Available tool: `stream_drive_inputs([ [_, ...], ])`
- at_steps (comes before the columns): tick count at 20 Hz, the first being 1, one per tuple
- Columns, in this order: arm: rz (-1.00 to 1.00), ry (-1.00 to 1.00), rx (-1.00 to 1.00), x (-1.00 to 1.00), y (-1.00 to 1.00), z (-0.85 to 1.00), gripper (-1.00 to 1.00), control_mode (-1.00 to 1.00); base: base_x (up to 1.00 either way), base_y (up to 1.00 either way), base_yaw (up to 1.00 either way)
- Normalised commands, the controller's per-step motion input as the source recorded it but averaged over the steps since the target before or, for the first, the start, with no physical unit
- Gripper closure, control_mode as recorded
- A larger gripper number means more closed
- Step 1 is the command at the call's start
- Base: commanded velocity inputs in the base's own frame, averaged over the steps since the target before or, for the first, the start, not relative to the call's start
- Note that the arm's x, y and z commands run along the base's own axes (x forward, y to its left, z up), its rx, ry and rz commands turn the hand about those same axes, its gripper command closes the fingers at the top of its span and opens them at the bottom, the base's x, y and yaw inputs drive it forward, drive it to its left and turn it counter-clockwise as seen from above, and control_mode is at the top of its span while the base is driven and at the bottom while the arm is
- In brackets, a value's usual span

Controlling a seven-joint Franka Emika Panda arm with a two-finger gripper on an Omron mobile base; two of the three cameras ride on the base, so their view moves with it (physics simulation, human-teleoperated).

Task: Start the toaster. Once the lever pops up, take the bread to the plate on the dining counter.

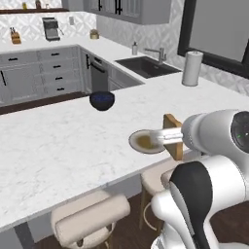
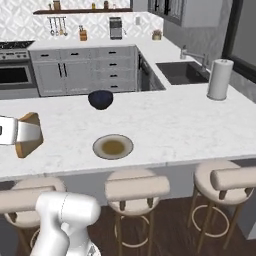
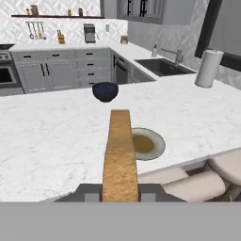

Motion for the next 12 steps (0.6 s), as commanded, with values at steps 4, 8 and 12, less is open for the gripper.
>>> stream_drive_inputs([
  [4, 0.00, 0.00, 0.00, 0.00, 0.00, 0.00, 1.00, 1.00, 0.13, -0.99, 0.45],
  [8, 0.00, 0.00, 0.00, 0.00, 0.00, 0.00, 1.00, 1.00, 0.28, -0.75, 0.39],
  [12, 0.00, 0.00, 0.00, 0.00, 0.00, 0.00, 1.00, 1.00, 0.38, -0.35, 0.25],
])
